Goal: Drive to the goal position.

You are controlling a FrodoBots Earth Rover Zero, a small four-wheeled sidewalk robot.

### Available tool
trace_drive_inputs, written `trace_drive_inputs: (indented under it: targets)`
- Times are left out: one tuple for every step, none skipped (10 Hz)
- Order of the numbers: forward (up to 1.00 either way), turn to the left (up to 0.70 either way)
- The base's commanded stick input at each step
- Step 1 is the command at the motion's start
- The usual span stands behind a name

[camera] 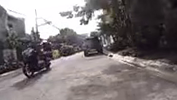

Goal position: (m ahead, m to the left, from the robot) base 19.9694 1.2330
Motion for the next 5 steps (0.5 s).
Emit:
trace_drive_inputs:
  targets:
    - [1.00, 0.00]
    - [1.00, 0.00]
    - [1.00, 0.05]
    - [1.00, 0.27]
    - [1.00, 0.27]
